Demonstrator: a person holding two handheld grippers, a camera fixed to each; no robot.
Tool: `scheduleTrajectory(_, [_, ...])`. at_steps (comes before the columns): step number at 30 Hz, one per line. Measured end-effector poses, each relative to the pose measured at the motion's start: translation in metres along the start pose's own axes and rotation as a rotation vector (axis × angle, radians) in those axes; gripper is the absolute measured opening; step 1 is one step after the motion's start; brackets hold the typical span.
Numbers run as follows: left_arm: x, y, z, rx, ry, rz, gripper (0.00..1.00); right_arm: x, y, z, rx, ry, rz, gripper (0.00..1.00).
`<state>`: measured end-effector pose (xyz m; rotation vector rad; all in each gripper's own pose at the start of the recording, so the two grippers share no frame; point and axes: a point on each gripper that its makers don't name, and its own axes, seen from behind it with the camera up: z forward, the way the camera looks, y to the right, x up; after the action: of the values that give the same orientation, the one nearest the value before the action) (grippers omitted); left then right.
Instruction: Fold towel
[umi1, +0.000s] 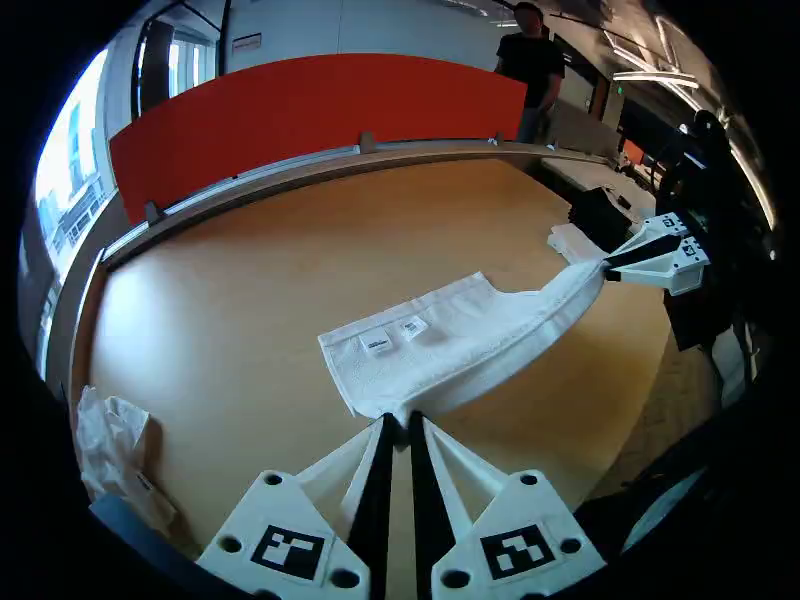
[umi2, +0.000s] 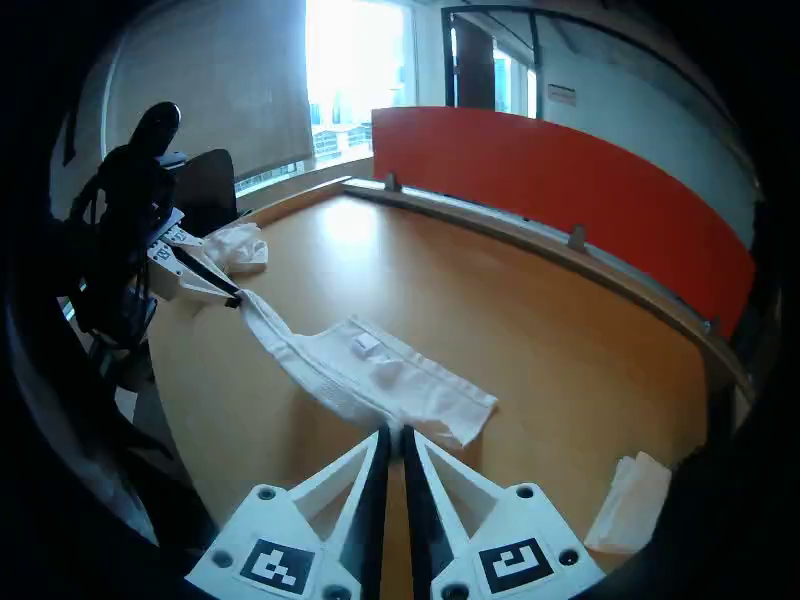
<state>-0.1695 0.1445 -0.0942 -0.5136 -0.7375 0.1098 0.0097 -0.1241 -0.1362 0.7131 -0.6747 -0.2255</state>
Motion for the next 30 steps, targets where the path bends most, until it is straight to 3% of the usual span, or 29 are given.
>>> scheduleTrajectory(8, [0.001,-0.005,0.011,0.007,-0.009,-0.007,0.12,-0.004,0.007,0.010,0.001,-0.021,-0.002,0.10])
scheduleTrajectory(30, [0.004,-0.033,0.077,0.039,-0.040,-0.001,0.12,-0.021,0.045,0.076,-0.015,-0.094,0.013,0.10])
